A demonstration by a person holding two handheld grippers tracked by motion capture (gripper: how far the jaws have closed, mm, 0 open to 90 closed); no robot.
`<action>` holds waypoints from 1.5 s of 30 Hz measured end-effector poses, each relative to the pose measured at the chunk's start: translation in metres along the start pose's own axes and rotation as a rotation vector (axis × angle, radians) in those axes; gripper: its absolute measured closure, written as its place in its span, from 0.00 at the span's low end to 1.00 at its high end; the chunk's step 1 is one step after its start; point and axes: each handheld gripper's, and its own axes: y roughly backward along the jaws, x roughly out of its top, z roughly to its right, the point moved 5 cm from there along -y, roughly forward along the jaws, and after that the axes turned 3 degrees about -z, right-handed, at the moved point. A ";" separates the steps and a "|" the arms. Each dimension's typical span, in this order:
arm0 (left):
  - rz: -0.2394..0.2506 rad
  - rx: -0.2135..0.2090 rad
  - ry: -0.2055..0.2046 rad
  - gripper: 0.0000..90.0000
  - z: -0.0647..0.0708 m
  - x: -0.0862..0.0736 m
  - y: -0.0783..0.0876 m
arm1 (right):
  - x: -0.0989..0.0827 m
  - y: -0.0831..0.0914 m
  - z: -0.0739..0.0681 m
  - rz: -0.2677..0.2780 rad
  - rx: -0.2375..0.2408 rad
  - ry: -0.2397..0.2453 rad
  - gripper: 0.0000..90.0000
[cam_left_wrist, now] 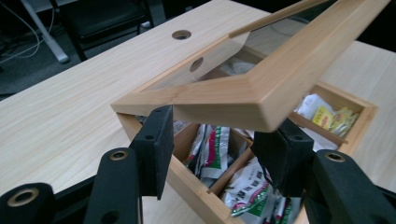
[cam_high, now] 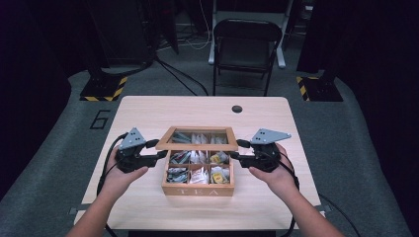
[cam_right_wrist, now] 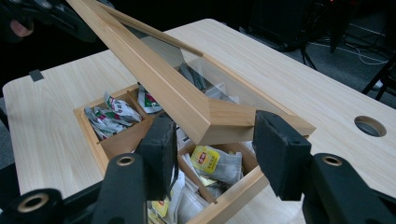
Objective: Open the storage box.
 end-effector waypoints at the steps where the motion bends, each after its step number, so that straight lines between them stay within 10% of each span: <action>1: 0.000 0.000 0.000 0.53 0.000 0.000 0.000 | 0.000 0.000 0.000 0.000 0.000 0.000 0.55; 45: 0.025 0.046 0.030 0.64 -0.028 0.025 -0.020 | 0.007 -0.027 0.035 -0.005 -0.068 0.001 0.57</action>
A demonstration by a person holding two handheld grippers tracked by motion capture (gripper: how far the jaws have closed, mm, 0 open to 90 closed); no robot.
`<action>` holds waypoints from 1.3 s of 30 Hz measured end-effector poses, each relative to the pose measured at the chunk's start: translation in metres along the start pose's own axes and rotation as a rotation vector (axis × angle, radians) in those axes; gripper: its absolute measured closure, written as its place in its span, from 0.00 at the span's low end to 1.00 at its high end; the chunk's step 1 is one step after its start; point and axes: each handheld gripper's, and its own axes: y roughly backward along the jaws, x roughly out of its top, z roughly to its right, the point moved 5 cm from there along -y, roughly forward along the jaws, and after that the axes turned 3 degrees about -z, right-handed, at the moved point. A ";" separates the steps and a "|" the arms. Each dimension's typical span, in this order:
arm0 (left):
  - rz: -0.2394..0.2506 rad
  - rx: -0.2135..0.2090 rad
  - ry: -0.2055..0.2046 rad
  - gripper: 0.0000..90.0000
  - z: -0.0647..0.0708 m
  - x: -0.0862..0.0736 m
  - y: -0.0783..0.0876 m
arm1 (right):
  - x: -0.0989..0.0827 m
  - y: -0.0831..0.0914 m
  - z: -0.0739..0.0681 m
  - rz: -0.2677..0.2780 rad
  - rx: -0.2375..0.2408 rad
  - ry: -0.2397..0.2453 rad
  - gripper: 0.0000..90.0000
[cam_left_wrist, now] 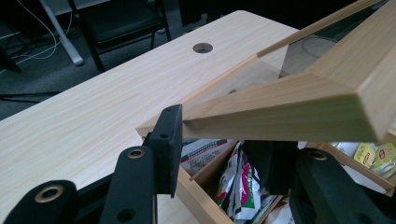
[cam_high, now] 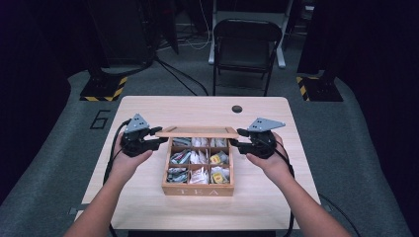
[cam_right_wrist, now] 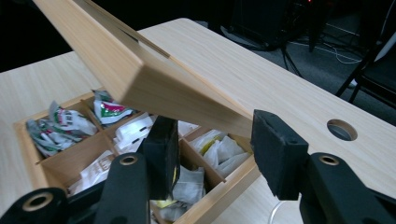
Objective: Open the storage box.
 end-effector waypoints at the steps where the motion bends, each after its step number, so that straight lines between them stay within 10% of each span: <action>1: 0.000 0.000 0.000 0.64 0.000 0.000 0.000 | 0.001 -0.002 0.002 -0.002 -0.004 0.006 0.57; 39: -0.007 0.015 0.021 0.62 -0.021 0.011 -0.025 | 0.021 -0.018 0.023 0.014 -0.004 -0.049 0.64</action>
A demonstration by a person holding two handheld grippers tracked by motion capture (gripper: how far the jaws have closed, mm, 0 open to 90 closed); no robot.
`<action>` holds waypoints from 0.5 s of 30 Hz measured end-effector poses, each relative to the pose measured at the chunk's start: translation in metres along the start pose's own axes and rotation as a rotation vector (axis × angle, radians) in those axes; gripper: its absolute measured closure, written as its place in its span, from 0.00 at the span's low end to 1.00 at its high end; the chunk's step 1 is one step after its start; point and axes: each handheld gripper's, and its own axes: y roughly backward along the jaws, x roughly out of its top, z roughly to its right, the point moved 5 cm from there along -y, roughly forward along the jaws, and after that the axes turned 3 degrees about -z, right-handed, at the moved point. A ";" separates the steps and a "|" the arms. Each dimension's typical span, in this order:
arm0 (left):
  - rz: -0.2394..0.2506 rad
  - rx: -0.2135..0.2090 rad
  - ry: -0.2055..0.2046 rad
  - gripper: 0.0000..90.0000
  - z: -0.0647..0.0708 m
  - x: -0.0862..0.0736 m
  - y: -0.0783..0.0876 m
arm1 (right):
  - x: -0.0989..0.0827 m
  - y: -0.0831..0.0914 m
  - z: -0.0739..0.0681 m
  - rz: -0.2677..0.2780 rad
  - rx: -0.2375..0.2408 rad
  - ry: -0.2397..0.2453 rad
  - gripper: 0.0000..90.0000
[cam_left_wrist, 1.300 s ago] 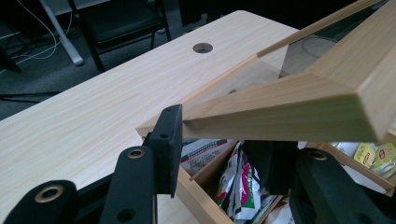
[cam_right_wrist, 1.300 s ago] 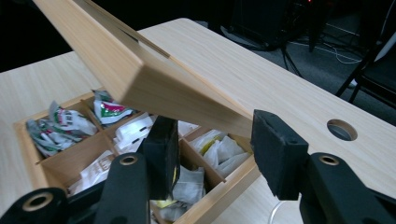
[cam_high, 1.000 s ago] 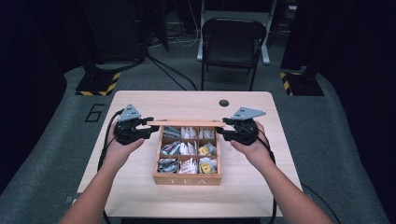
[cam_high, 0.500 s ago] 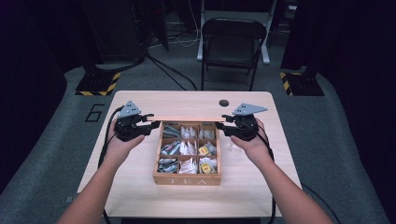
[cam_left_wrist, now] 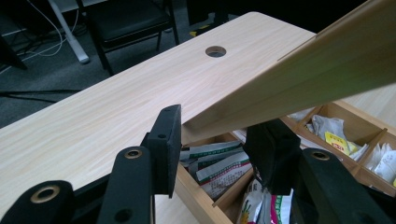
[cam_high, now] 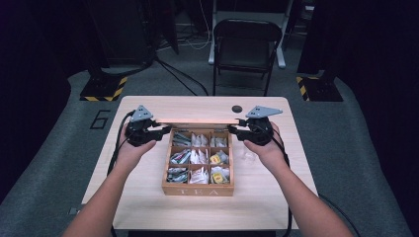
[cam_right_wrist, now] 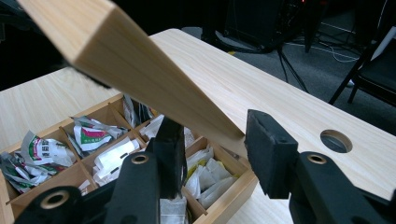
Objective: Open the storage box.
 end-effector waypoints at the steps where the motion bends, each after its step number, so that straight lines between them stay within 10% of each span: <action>1: 0.001 0.003 0.003 0.62 -0.001 0.000 -0.001 | 0.000 0.000 0.001 0.001 0.000 0.008 0.64; 15: -0.002 0.008 0.026 0.66 -0.010 -0.001 -0.015 | 0.008 -0.003 0.006 0.004 0.001 -0.012 0.65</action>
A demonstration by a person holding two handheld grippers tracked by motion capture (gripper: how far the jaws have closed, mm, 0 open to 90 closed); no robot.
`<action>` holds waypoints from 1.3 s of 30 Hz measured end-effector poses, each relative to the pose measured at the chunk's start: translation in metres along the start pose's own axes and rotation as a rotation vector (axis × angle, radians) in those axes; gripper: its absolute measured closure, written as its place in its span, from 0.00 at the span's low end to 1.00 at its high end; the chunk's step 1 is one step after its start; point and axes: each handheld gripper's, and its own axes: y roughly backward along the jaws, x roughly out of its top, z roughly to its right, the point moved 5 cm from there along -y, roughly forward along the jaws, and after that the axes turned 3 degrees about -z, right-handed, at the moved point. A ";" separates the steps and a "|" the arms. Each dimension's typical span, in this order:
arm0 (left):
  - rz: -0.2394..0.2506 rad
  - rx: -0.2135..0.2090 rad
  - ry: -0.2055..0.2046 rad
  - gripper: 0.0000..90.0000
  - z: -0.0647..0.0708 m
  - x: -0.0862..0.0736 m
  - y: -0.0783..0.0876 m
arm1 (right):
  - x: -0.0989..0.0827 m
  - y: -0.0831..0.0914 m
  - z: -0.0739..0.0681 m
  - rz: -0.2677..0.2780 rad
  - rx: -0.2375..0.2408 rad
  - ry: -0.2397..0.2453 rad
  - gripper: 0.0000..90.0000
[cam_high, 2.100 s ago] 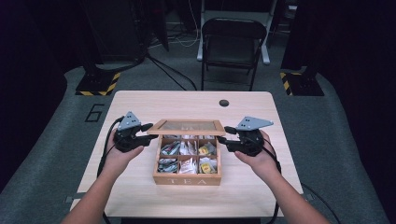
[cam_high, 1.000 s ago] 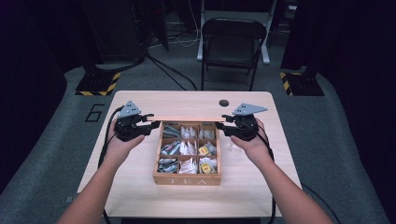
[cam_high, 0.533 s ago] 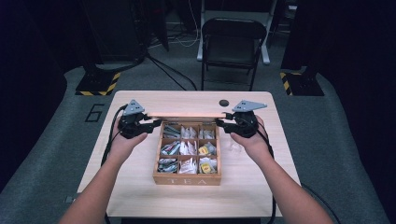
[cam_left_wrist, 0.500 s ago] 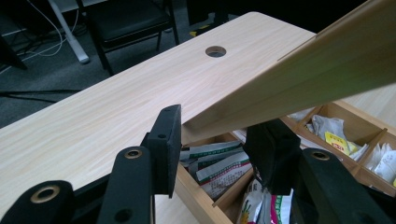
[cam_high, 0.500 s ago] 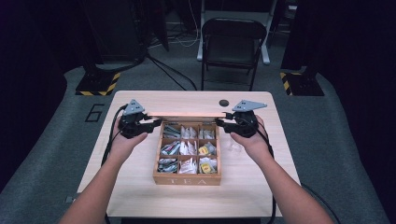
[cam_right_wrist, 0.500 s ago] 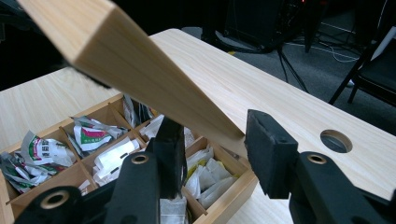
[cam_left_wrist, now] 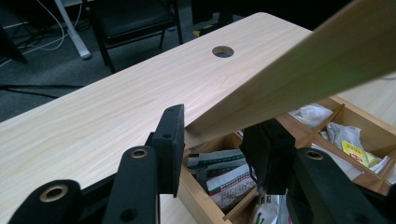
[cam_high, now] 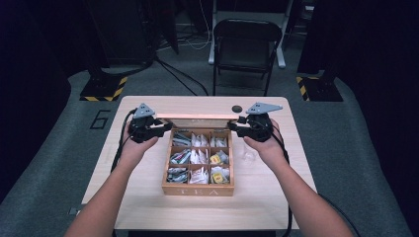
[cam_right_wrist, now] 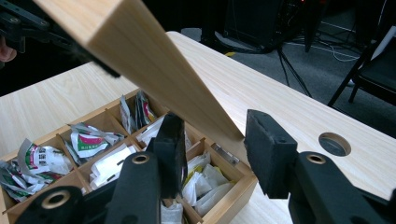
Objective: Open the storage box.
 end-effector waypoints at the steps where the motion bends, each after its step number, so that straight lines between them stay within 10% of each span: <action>1: 0.008 0.000 0.005 0.66 0.000 0.000 -0.001 | 0.000 0.000 0.000 -0.001 -0.001 -0.001 0.65; 39: 0.013 -0.021 0.031 0.68 -0.013 0.013 -0.008 | -0.004 -0.030 0.022 -0.026 -0.007 -0.047 0.64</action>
